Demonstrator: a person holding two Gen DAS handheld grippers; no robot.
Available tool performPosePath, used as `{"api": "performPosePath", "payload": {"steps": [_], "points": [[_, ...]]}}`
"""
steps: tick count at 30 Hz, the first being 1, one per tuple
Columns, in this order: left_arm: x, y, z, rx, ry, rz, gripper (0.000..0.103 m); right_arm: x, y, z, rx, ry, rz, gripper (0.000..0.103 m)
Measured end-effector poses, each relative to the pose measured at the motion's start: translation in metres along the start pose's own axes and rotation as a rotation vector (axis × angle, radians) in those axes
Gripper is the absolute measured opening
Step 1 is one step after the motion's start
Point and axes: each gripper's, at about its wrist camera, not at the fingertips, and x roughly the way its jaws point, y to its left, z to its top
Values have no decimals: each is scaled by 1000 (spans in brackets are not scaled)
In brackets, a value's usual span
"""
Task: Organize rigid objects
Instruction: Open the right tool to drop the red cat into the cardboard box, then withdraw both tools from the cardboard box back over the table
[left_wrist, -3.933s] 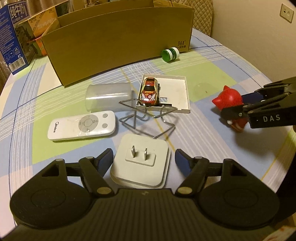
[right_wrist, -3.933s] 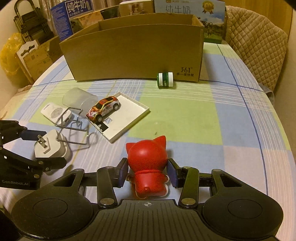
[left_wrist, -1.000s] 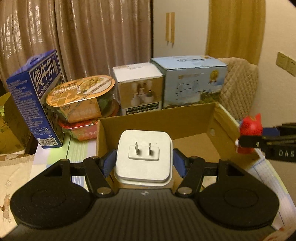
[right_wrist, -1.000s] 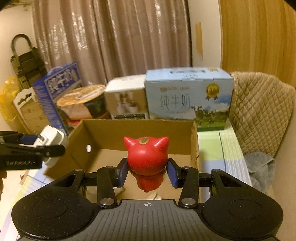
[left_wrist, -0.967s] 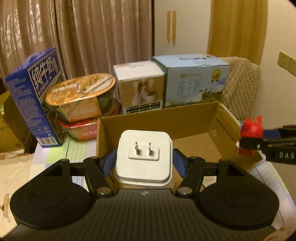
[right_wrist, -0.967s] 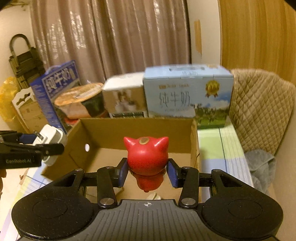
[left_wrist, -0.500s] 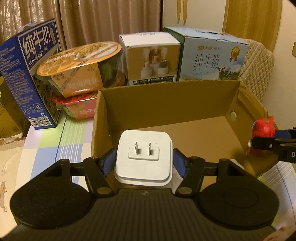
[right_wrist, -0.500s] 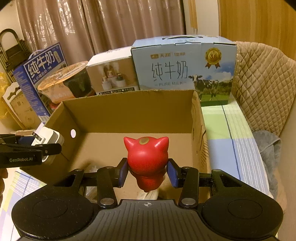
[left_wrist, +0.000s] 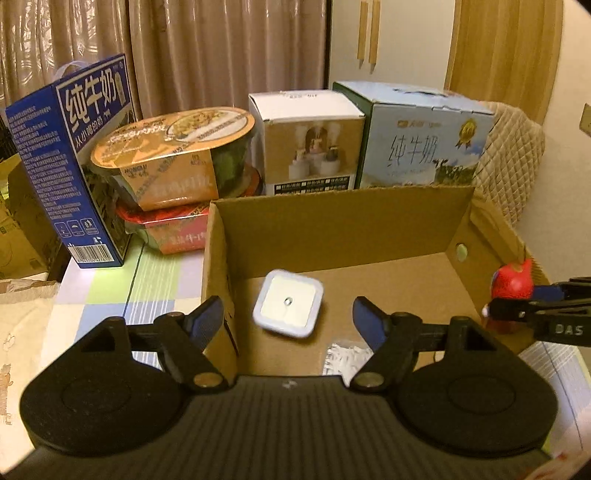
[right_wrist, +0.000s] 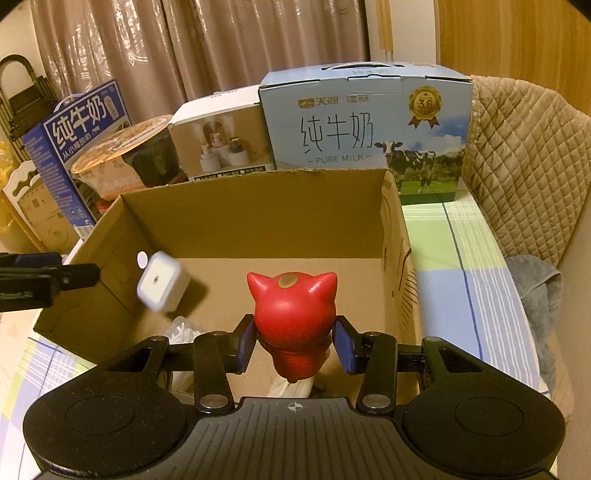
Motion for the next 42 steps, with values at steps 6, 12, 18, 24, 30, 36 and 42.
{"api": "performPosePath", "payload": {"steps": [6,12,18,24,30,36,42], "points": [[-12,-3,-3,-3,-11,-20,73,-2,-1,1,11,1,-5,42],[-22,-3,-7,-8,-19,-23,73,-7,-2,7,25,-48,27,51],[-45,-2,-12,-22,-52,-32,74,-35,-6,12,59,-151,13,76],[-79,-2,-28,-38,-81,-22,76,-75,-5,-3,51,-188,7,77],[-120,0,-53,-72,-103,-13,78,-116,-1,-43,73,-192,14,77],[-163,0,-91,-97,-109,9,80,-152,10,-94,54,-179,24,77],[-195,-1,-129,-88,-93,28,86,-185,20,-140,99,-164,33,78]]}}
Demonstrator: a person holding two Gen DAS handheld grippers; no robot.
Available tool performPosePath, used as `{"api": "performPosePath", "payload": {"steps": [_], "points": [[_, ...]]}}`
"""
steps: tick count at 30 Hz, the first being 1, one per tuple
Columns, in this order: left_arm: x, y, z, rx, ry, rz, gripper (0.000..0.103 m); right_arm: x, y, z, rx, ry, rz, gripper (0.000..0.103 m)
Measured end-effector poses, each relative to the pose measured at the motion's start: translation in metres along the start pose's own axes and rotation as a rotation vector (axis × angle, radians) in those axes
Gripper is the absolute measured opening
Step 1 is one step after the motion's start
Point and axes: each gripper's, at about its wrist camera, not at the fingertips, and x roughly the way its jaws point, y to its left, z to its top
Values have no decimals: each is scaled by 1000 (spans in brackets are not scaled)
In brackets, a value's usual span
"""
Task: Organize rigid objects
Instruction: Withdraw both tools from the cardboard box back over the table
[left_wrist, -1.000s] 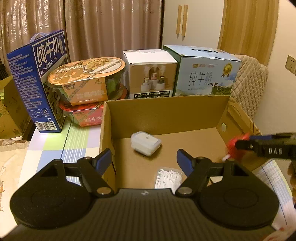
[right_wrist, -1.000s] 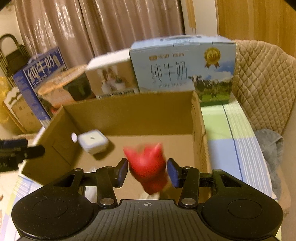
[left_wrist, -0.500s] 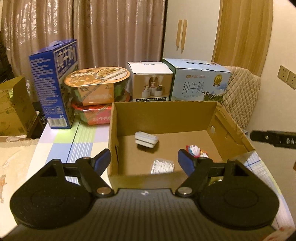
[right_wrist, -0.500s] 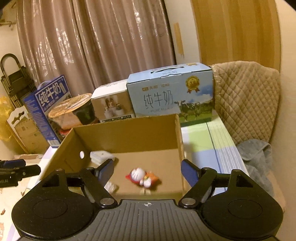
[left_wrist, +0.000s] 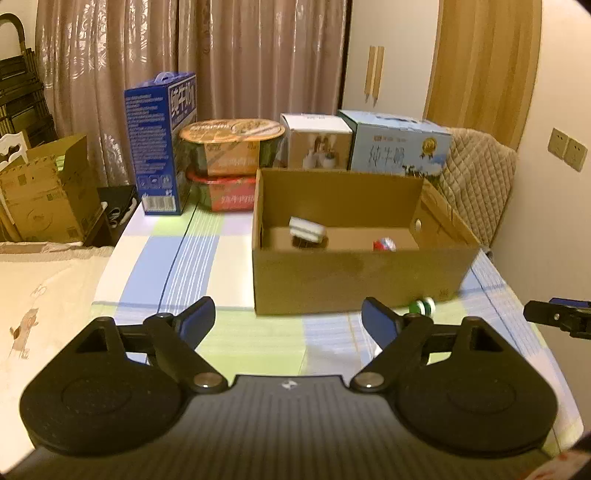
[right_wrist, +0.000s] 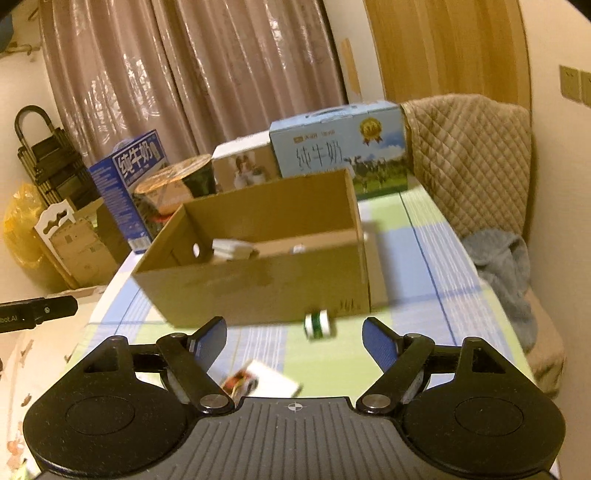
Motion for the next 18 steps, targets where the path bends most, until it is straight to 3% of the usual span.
{"api": "performPosePath", "payload": {"steps": [11,18], "points": [[-40,-5,-52,31,26,4,102,-46,29,-58,-54,13,-6,80],[-48,-7,-68,90,23,9,102,-50,40,-80,-88,50,9,81]]}}
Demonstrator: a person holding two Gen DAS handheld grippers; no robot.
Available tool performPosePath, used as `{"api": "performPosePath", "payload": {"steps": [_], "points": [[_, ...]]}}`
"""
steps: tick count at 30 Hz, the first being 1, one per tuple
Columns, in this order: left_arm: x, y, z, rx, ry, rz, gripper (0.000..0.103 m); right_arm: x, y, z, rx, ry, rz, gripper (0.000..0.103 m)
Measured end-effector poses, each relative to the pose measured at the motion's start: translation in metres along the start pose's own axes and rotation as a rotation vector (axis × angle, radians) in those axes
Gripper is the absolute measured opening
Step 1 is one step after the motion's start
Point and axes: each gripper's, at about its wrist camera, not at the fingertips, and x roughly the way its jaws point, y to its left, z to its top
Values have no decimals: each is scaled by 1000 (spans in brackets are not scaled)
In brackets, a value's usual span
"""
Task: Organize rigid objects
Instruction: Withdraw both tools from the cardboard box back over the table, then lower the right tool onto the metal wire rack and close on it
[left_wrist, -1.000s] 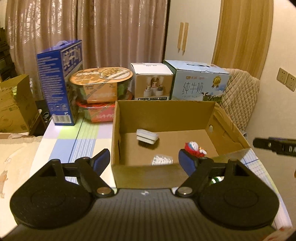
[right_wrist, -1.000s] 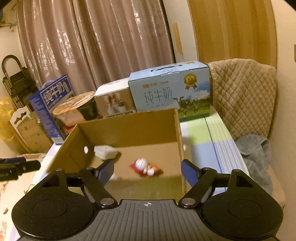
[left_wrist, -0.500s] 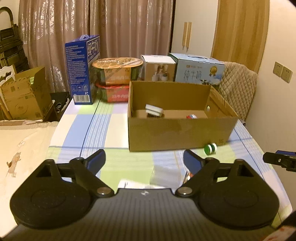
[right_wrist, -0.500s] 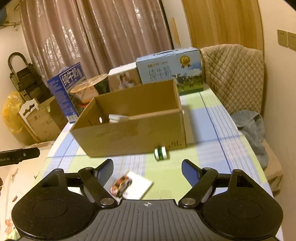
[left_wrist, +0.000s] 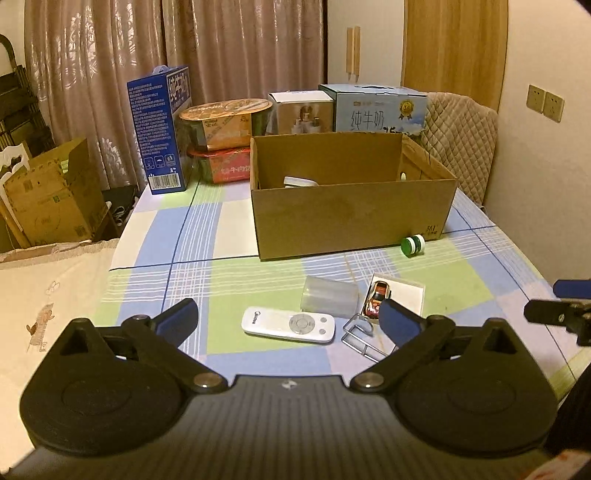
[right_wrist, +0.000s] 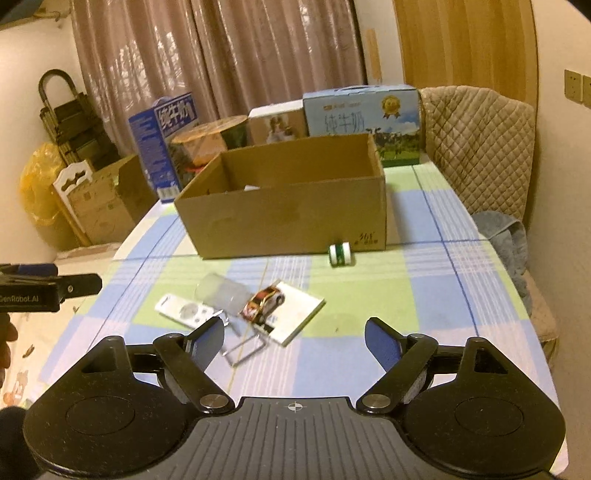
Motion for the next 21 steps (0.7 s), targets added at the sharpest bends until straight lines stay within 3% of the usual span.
{"api": "performPosePath", "payload": {"steps": [8,21], "points": [[4,9,-4,-10,11,-13,102,9,11,-7,-53,26,28,81],[32,21,-15,73,43,-50,102,50,27,-14,-183,71,108,81]]}}
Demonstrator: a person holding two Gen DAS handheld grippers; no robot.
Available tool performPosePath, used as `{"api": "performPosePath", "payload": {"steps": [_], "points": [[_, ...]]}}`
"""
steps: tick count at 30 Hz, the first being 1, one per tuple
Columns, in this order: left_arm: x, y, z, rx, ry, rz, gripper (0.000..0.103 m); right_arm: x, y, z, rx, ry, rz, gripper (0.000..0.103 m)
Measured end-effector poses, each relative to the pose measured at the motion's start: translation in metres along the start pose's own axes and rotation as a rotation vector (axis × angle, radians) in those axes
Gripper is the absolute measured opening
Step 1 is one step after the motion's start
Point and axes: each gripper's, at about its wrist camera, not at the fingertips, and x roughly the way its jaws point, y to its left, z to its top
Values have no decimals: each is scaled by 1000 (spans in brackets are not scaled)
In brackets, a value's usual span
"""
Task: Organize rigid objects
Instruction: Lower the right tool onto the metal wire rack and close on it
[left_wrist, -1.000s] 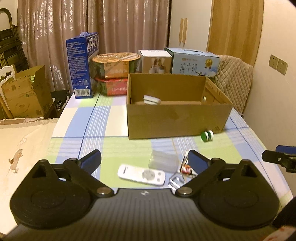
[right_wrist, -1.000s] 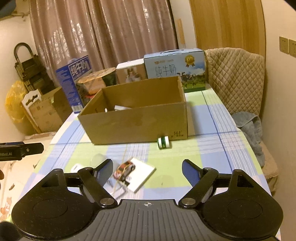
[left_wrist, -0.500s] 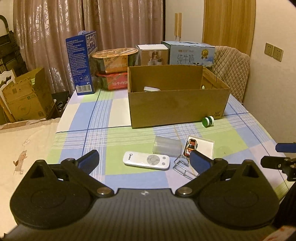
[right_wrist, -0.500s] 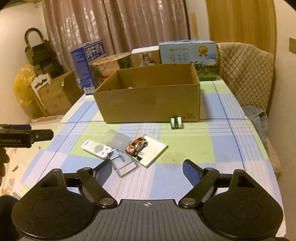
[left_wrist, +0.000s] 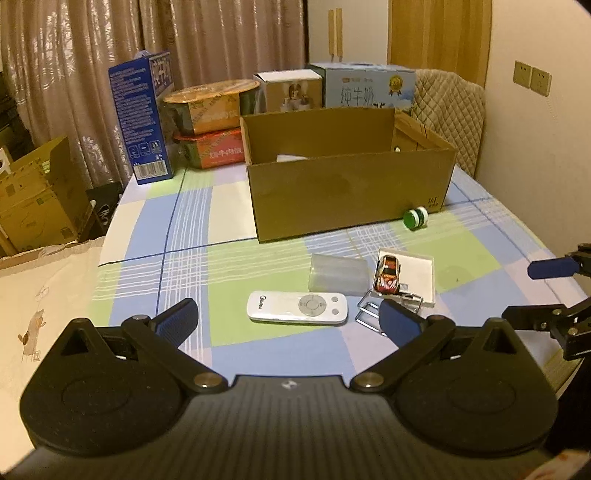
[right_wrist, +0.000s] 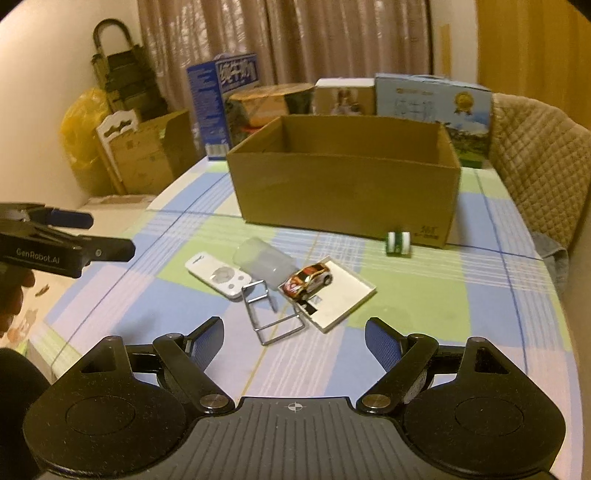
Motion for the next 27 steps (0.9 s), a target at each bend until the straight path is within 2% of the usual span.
{"api": "performPosePath", "payload": {"steps": [14,19,27], "points": [[54,11,-11,49,-4,-15,102,68,-5,-3,-92,49,78,81],[73,17,-19,39,-6,-38,102,92,-4,-3,-144,57,115,81],[99,20,-30,66,45,-51,102,127,-2,-7,-182,66,131,81]]}}
